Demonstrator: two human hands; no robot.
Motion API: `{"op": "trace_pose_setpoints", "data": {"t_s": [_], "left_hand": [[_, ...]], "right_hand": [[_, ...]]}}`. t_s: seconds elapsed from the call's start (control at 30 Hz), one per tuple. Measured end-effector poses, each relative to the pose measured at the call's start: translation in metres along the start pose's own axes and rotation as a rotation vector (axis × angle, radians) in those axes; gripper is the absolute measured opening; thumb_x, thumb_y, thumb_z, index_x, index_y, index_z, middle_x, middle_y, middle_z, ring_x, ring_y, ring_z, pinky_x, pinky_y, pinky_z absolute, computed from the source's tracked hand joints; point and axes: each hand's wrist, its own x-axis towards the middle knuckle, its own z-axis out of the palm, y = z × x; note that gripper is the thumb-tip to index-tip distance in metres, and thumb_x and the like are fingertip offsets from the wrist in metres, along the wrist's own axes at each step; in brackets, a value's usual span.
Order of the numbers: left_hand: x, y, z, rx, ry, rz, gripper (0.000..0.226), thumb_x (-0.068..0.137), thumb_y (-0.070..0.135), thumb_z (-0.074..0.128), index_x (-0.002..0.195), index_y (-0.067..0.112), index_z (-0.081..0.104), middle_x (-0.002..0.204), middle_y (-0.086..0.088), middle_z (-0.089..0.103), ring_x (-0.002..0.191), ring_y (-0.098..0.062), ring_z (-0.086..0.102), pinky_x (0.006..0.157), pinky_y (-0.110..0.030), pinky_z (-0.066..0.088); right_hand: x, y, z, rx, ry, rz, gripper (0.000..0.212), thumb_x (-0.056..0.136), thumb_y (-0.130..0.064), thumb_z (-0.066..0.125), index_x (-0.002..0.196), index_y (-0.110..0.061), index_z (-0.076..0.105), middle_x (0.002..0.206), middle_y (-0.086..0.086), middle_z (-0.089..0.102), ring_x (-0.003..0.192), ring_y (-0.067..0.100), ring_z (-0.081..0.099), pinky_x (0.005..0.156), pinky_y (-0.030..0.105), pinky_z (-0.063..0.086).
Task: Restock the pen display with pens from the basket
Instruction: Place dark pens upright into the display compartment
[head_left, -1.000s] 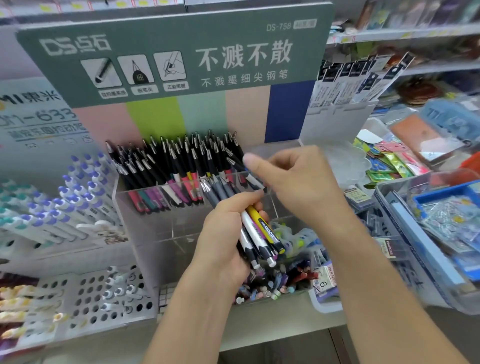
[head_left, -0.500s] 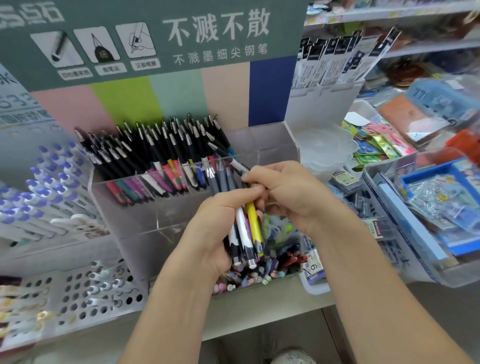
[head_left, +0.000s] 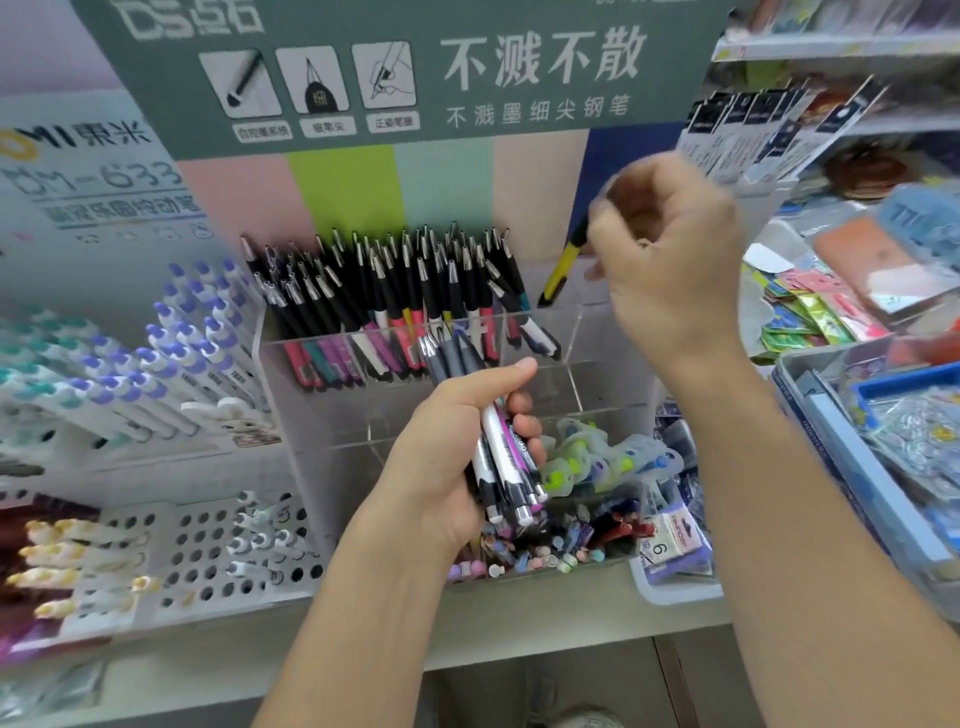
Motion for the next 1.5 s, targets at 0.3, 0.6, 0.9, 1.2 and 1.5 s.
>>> {"op": "trace_pose_setpoints", "data": {"t_s": [0.3,0.6,0.9,1.2,1.5], "left_hand": [[-0.004,0.004,-0.005,-0.015,0.006,0.037,0.033,0.084,0.016,0.072,0.051,0.015,0.065,0.059,-0.001,0.054,0.048,-0.011,0.051,0.047,-0.024,0.049],[-0.009,0.007,-0.016,0.066,0.042,0.126,0.015,0.085,0.012,0.072,0.077,0.008,0.061,0.059,0.000,0.049,0.047,-0.012,0.048,0.045,-0.026,0.045],[-0.011,0.000,-0.017,0.295,0.096,0.246,0.010,0.081,-0.002,0.071,0.081,0.007,0.067,0.056,0.000,0.058,0.047,-0.013,0.055,0.049,-0.026,0.044],[-0.012,0.001,-0.022,0.081,-0.061,0.034,0.033,0.066,0.028,0.083,0.085,0.006,0.067,0.066,-0.001,0.052,0.043,-0.009,0.048,0.040,-0.022,0.046],[-0.012,0.009,-0.016,-0.143,0.024,0.002,0.017,0.093,0.021,0.064,0.084,0.013,0.051,0.059,0.004,0.050,0.043,-0.007,0.045,0.044,-0.020,0.043]], "right_hand": [[-0.012,0.005,0.029,-0.219,-0.313,0.061,0.011,0.087,-0.021,0.073,0.096,-0.021,0.078,0.084,-0.009,0.072,0.075,0.003,0.064,0.070,0.020,0.049],[-0.057,-0.047,0.009,-0.042,-0.101,0.198,0.010,0.086,-0.027,0.075,0.076,-0.023,0.076,0.066,-0.011,0.070,0.060,0.001,0.062,0.058,0.015,0.048],[-0.071,-0.059,0.020,0.246,-0.513,0.658,0.023,0.084,-0.015,0.079,0.063,-0.013,0.072,0.052,-0.003,0.062,0.049,0.005,0.058,0.046,0.017,0.046],[-0.071,-0.049,0.016,0.511,-0.487,0.958,0.023,0.092,-0.014,0.062,0.070,-0.006,0.065,0.061,0.010,0.060,0.051,0.016,0.055,0.044,0.022,0.042],[-0.028,-0.034,-0.020,0.484,0.262,0.283,0.013,0.097,-0.004,0.051,0.087,-0.012,0.054,0.073,0.009,0.066,0.059,0.022,0.070,0.053,0.029,0.057]]}}
